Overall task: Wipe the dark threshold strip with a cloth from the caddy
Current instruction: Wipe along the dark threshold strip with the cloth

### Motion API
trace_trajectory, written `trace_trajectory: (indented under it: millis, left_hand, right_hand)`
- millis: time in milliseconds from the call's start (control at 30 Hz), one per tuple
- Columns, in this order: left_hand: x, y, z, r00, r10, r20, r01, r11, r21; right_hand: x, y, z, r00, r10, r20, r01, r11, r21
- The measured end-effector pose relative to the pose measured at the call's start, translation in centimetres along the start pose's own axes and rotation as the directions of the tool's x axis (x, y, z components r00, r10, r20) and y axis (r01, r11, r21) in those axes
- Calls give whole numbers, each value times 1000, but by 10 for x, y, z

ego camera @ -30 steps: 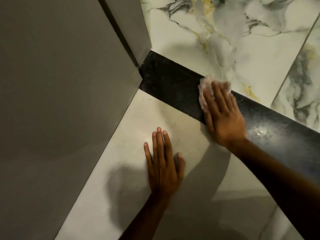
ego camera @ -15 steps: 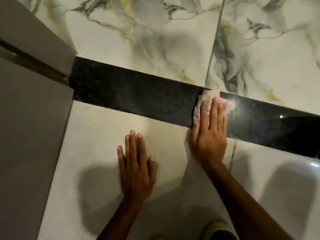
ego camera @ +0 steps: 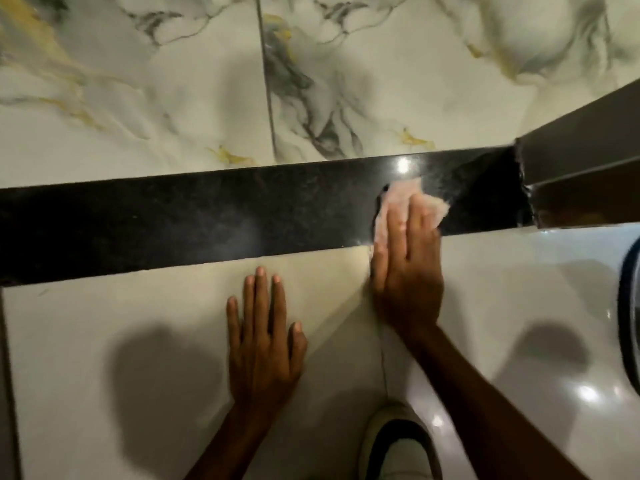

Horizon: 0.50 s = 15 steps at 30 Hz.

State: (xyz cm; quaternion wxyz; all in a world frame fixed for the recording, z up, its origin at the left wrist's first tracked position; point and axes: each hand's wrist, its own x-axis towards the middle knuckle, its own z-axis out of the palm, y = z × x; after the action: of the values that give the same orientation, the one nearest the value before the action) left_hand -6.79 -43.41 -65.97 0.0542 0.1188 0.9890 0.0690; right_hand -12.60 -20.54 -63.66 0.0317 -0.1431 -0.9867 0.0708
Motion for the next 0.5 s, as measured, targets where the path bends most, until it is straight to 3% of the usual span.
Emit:
trace_trajectory:
  millis: [133,200,300,400,500]
  left_hand:
    - [25,22,10,991,133,0,-133,991,1]
    - [36,36,13,983,185,12,-185,983,-8]
    - [44,49,8,967,254,36,-254,967,7]
    - [48,50,4,962,268,47,-269,963,4]
    - [48,50,7,961,270,53,-270,963,2]
  right_hand:
    - [87,-3,16,980,188,-68,-186,982,35]
    - [98,-13,23,994,87,-58,-84,995,53]
    - [49,-1,12,998,-60,-2,60,994,96]
    - [2,45,-5,992,127,-10,-127,991,38]
    - [32,81,-11,948,317,26,-317,948,-20]
